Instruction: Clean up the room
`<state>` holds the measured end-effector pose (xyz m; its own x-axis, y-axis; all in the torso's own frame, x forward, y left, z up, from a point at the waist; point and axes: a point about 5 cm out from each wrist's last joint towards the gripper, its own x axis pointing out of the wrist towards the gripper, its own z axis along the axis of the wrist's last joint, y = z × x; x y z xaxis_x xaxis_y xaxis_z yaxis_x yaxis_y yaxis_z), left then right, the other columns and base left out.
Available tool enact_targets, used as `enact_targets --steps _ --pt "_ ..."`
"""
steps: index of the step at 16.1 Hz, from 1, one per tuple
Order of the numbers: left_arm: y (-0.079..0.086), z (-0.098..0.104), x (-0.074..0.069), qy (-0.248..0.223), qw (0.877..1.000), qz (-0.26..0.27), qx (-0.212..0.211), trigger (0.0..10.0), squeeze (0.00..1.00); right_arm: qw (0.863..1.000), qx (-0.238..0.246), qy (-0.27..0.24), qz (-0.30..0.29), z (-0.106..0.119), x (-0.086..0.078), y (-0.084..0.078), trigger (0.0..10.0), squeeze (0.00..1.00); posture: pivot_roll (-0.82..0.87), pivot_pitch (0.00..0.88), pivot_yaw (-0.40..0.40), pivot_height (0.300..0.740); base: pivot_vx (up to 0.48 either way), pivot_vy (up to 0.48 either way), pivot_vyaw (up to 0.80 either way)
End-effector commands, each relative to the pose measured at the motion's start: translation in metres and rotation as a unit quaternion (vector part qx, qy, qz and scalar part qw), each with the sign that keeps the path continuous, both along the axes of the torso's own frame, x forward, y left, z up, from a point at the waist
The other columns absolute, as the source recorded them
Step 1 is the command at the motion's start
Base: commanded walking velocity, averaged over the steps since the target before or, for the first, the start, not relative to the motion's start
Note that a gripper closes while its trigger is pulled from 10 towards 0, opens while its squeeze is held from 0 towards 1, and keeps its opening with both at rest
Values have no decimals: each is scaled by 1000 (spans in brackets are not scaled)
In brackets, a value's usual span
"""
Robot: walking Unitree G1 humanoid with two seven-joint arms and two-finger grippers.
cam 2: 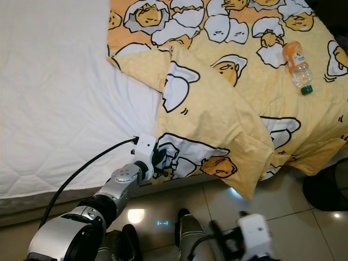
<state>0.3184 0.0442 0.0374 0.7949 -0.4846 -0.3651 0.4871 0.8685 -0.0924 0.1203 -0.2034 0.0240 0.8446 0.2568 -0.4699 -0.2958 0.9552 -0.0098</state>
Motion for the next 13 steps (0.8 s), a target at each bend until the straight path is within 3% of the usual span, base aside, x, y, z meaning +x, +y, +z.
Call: enact_targets --steps 1,4,5,6,10,13 --pt "-21 -7 -12 23 999 -39 1 0 0 1000 9 11 -1 0 -5 -2 10000 0 -389 278 2 740 0 0 0" --pt "-22 -8 -14 20 998 -51 9 0 0 999 28 19 17 0 -6 2 10000 0 -387 282 2 740 0 0 0" --pt "-21 -10 -15 13 998 -58 29 0 0 999 30 21 19 0 -7 3 10000 0 -384 287 2 740 0 0 0" --pt "-20 -11 -15 5 996 -64 54 10000 0 999 34 24 22 -1 -8 4 10000 0 -385 289 1 740 0 0 0" --pt "-9 -14 -14 3 997 -44 63 10000 0 995 82 4 55 12 1 18 10000 0 -380 291 5 740 0 0 0" --pt "-6 -13 -13 -1 998 -36 60 10000 0 994 83 -4 67 16 6 20 10000 0 -377 287 4 740 0 0 0"
